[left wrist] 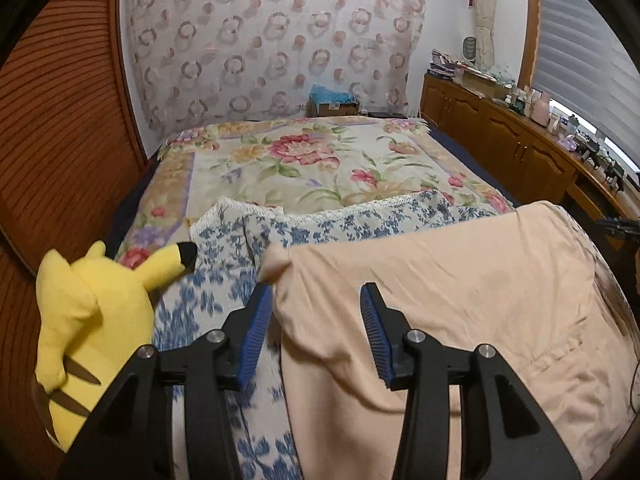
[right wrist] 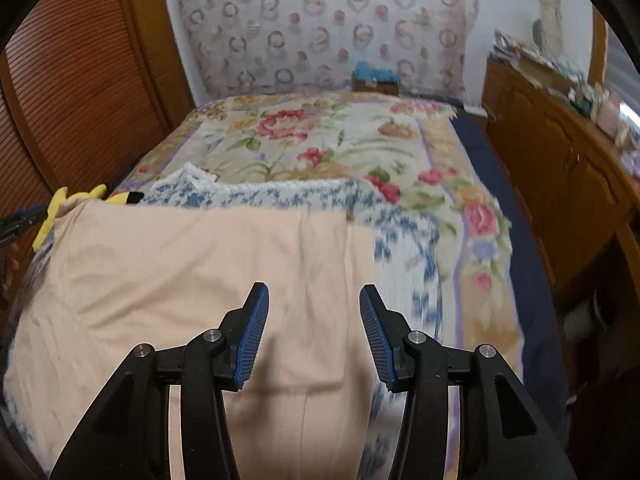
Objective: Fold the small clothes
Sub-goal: 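Lower the shirt flat onto the bed and open both grippers, then move both open grippers to the shirt's hem edge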
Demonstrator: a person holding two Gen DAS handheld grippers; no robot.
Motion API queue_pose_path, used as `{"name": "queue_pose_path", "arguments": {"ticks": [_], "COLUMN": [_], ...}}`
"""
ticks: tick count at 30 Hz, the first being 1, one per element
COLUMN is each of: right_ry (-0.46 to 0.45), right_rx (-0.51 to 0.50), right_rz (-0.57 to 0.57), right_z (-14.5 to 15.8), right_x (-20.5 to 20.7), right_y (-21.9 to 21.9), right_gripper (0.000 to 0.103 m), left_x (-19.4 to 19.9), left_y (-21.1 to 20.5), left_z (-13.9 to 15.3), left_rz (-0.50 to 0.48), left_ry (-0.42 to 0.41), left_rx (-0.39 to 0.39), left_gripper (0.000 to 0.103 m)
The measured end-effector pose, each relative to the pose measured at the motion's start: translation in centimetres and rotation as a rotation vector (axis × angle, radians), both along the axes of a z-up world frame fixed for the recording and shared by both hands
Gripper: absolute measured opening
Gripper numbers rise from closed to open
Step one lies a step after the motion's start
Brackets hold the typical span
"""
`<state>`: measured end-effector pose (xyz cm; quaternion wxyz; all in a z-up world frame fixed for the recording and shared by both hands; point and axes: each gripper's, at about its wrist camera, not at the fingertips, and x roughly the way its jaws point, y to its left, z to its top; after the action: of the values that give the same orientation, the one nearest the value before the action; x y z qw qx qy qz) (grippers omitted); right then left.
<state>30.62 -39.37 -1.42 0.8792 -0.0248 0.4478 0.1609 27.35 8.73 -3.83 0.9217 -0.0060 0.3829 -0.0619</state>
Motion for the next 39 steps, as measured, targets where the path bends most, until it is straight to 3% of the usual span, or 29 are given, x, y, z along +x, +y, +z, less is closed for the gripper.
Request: {"name": "queue_pose_path", "arguments": {"ticks": [12, 24, 37, 39], "right_ry": [0.122, 0.033, 0.012, 0.012], "right_rx": [0.043, 0.076, 0.059, 0.059], "right_rz": [-0.039, -0.065, -0.069, -0.069], "right_z": [-4.1, -4.6, -4.6, -4.6], "right_x": [-2.9, -2.3, -2.4, -2.4], "right_y": [-0.4, 0.4, 0.8, 0.8], "right_gripper": [0.048, 0.049, 0.049, 0.049], "left_x": [-0.7, 0.0, 4.9, 5.4], "left_y": [1.1, 1.3, 2.3, 2.1], "left_z": [-2.5, -3.0, -3.1, -3.4], "left_rz": [0.067, 0.101, 0.096, 0.085], "left_ry": [0.06, 0.07, 0.093, 0.097], "left_rx": [-0.026, -0.028, -0.057, -0.062], "left_gripper": [0.044, 0.044, 0.044, 0.032]}}
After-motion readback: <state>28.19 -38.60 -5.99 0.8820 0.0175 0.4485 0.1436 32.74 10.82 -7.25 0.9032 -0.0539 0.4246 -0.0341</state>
